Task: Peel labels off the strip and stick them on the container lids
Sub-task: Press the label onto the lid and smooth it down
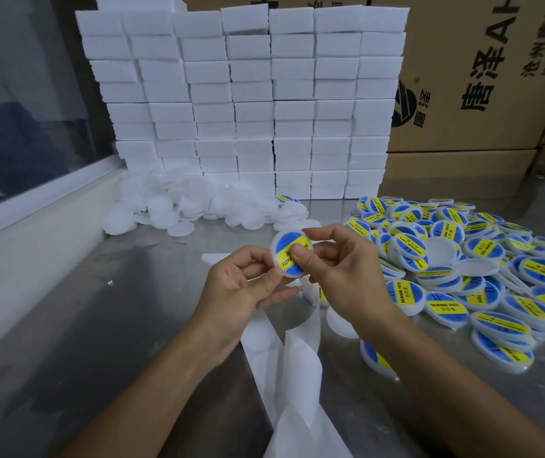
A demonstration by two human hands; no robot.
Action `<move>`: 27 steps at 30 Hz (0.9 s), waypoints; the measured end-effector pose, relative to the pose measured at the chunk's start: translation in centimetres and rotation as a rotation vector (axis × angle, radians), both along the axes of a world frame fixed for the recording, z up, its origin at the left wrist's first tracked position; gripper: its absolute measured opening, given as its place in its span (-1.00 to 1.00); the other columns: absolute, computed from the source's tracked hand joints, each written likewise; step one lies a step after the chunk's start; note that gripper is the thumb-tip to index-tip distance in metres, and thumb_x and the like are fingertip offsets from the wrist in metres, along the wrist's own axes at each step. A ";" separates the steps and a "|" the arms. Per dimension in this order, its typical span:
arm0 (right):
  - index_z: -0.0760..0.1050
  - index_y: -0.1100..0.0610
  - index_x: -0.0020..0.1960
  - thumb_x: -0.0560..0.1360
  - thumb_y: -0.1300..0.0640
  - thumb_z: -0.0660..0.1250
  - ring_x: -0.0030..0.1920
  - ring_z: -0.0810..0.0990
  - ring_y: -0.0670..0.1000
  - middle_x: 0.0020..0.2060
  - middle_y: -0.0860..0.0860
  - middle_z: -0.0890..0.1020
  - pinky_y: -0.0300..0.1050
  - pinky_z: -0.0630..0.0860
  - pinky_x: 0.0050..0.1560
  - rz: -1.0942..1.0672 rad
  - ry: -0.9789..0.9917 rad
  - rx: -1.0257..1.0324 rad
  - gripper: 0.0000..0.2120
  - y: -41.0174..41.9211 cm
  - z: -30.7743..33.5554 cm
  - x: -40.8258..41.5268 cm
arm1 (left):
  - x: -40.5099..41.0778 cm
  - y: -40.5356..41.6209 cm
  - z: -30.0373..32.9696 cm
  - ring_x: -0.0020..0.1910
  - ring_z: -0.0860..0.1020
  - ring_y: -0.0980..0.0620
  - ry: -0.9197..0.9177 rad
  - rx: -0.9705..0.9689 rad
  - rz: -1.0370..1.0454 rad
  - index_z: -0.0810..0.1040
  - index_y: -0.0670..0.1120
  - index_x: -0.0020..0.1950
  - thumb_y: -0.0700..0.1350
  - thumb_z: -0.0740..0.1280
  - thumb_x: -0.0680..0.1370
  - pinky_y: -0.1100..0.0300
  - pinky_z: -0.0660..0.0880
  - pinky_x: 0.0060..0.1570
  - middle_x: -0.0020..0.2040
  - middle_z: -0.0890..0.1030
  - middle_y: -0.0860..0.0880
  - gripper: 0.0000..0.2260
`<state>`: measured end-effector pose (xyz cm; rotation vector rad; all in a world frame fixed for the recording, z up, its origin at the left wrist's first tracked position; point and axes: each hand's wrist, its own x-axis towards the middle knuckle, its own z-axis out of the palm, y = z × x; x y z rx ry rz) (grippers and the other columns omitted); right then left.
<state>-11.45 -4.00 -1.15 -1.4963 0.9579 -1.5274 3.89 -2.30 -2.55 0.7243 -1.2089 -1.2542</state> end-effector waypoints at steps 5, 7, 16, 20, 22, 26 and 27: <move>0.53 0.05 -0.03 0.10 -0.12 0.57 -0.37 0.56 -0.16 -0.22 0.04 0.68 -0.29 0.53 -0.31 -0.056 0.089 0.038 -0.48 0.7 -0.3 0.6 | 0.1 0.1 -0.2 -0.07 0.70 -0.13 -0.083 -0.031 0.027 0.55 -0.22 -0.09 -0.20 0.40 0.40 0.15 0.62 -0.20 -0.07 0.71 -0.14 -0.86; 0.51 0.09 -0.11 0.12 -0.09 0.61 -0.39 0.57 -0.13 -0.27 0.02 0.68 -0.24 0.55 -0.33 -0.111 0.115 0.041 -0.53 0.6 -0.3 0.5 | 0.2 0.0 -0.4 -0.07 0.70 -0.09 -0.173 -0.072 0.048 0.57 -0.16 -0.11 -0.30 0.37 0.48 0.14 0.63 -0.24 -0.09 0.71 -0.07 -0.94; 0.45 0.11 -0.26 0.31 -0.16 0.52 -0.33 0.63 -0.08 -0.36 -0.05 0.63 0.00 0.60 -0.29 -0.283 0.201 -0.114 -0.62 0.7 -0.4 0.4 | 0.4 -0.2 -0.5 -0.07 0.67 -0.06 -0.362 -0.156 0.100 0.59 -0.09 -0.07 -0.38 0.30 0.55 0.13 0.61 -0.31 -0.09 0.68 -0.02 -0.81; 0.36 0.11 -0.35 0.30 -0.13 0.53 -0.42 0.60 0.01 -0.45 0.01 0.57 -0.14 0.51 -0.47 -0.324 0.240 -0.172 -0.57 1.1 0.1 0.1 | 0.1 -0.1 -0.4 -0.16 0.67 -0.07 -0.396 -0.172 0.166 0.60 -0.07 -0.02 -0.38 0.29 0.55 0.10 0.60 -0.38 -0.10 0.68 -0.01 -0.77; 0.38 0.20 -0.34 0.43 0.10 0.49 -0.41 0.64 -0.07 -0.47 -0.04 0.60 -0.31 0.48 -0.50 -0.226 0.184 -0.187 -0.66 0.9 0.2 0.0 | 0.3 -0.2 -0.2 -0.13 0.68 -0.08 -0.365 -0.156 0.203 0.59 -0.10 -0.03 -0.37 0.28 0.56 0.14 0.59 -0.41 -0.09 0.68 -0.08 -0.80; 0.46 0.22 -0.19 0.50 0.19 0.42 -0.33 0.69 0.01 -0.34 0.07 0.67 -0.03 0.63 -0.37 -0.111 0.173 -0.136 -0.83 0.7 0.0 0.0 | 0.5 -0.3 -0.2 -0.15 0.69 -0.05 -0.322 -0.098 0.283 0.59 -0.03 -0.06 -0.31 0.32 0.56 0.12 0.61 -0.40 -0.11 0.69 -0.05 -0.81; 0.49 0.17 -0.13 0.49 0.21 0.42 -0.31 0.69 0.03 -0.30 0.09 0.68 -0.01 0.64 -0.34 -0.079 0.183 -0.132 -0.89 0.7 0.0 -0.1 | 0.4 -0.2 -0.2 -0.17 0.69 -0.02 -0.309 -0.085 0.297 0.59 -0.01 -0.06 -0.30 0.32 0.56 0.12 0.62 -0.40 -0.15 0.70 -0.02 -0.81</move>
